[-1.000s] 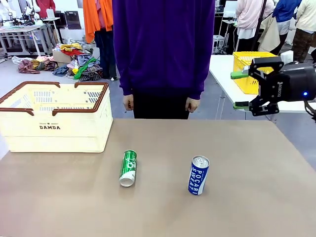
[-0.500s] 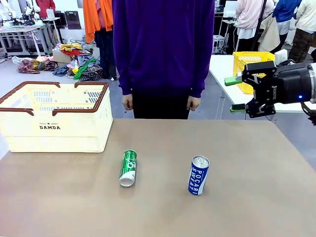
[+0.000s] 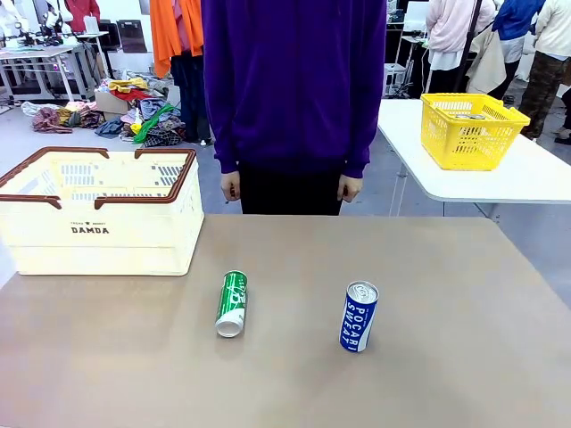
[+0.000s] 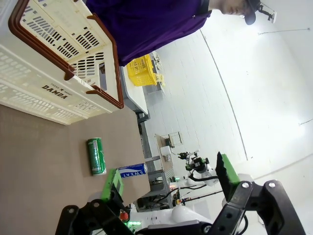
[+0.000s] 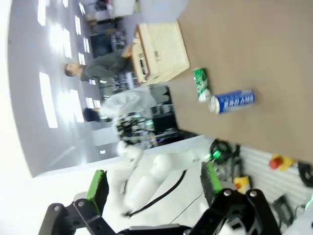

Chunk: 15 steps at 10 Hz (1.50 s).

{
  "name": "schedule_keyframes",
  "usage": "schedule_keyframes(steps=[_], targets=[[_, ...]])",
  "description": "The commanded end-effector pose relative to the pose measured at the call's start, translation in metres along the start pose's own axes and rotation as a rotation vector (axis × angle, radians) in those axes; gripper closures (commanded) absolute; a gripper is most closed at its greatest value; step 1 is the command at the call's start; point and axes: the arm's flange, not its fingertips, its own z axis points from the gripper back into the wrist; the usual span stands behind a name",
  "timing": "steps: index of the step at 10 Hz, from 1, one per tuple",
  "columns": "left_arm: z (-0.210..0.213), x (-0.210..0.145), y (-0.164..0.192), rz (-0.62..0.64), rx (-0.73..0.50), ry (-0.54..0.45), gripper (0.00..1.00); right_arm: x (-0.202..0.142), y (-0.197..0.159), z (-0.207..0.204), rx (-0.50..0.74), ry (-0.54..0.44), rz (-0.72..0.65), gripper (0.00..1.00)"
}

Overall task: Place the drinks into the Shopping basket.
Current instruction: Pick up one drink and place it into the Shopping basket.

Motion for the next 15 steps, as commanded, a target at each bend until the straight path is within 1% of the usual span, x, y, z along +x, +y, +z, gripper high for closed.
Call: schedule_keyframes(steps=[1, 2, 3, 4, 10, 11, 12, 13, 14, 15], targets=[[0.002, -0.002, -0.001, -0.011, 0.001, 0.016, 0.0, 0.022, -0.004, 0.03, 0.144, 0.14, -0.101, 0.0], [0.002, -0.002, -0.001, -0.011, 0.001, 0.016, 0.0, 0.022, -0.02, 0.036, 0.178, 0.133, -0.118, 0.0], [0.002, -0.002, -0.001, -0.011, 0.001, 0.016, 0.0, 0.022, -0.034, 0.037, 0.222, 0.149, -0.123, 0.0], [0.002, -0.002, -0.001, -0.011, 0.001, 0.016, 0.0, 0.005, -0.017, 0.041, 0.139, 0.107, -0.096, 0.0], [0.002, -0.002, -0.001, -0.011, 0.001, 0.016, 0.0, 0.005, -0.017, 0.041, 0.139, 0.107, -0.096, 0.0], [0.0, 0.0, 0.0, 0.0, 0.0, 0.0, 0.0, 0.005, -0.017, 0.041, 0.139, 0.107, -0.096, 0.0], [-0.048, -0.022, -0.024, -0.057, 0.1, 0.149, 0.0, 0.005, -0.017, 0.041, 0.139, 0.107, -0.096, 0.0], [-0.108, -0.061, -0.05, -0.091, 0.224, 0.407, 0.0, 0.005, -0.017, 0.041, 0.139, 0.107, -0.096, 0.0], [-0.157, -0.098, -0.065, -0.167, 0.335, 0.612, 0.0, 0.005, -0.017, 0.041, 0.139, 0.107, -0.096, 0.0], [-0.203, -0.129, -0.077, -0.21, 0.434, 0.72, 0.0, 0.005, -0.017, 0.041, 0.139, 0.107, -0.096, 0.0]])
